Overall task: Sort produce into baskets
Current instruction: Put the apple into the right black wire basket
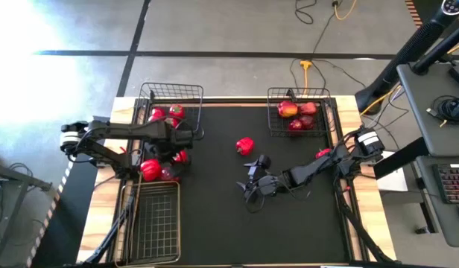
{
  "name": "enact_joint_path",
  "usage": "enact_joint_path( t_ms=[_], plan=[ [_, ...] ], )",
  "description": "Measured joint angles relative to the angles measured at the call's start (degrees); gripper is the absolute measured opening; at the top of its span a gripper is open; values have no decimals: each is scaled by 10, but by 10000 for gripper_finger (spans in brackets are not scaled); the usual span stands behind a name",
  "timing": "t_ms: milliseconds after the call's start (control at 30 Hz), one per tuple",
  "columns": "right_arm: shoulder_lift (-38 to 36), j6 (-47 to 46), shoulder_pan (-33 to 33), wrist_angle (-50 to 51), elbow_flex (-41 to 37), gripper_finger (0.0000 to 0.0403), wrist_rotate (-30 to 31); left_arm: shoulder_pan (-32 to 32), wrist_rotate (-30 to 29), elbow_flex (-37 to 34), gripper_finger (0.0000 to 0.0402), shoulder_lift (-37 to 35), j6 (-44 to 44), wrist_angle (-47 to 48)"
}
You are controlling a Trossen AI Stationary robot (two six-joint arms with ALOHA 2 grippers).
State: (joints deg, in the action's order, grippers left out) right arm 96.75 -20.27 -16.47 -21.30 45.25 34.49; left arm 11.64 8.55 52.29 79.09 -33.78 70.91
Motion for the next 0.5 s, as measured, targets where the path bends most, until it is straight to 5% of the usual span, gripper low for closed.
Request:
enact_joint_path(
  t_ms=[500],
  plan=[
    [0,-2,0,0,0,364,0,-42,19,-23,345,0,-30,-36]
  ],
)
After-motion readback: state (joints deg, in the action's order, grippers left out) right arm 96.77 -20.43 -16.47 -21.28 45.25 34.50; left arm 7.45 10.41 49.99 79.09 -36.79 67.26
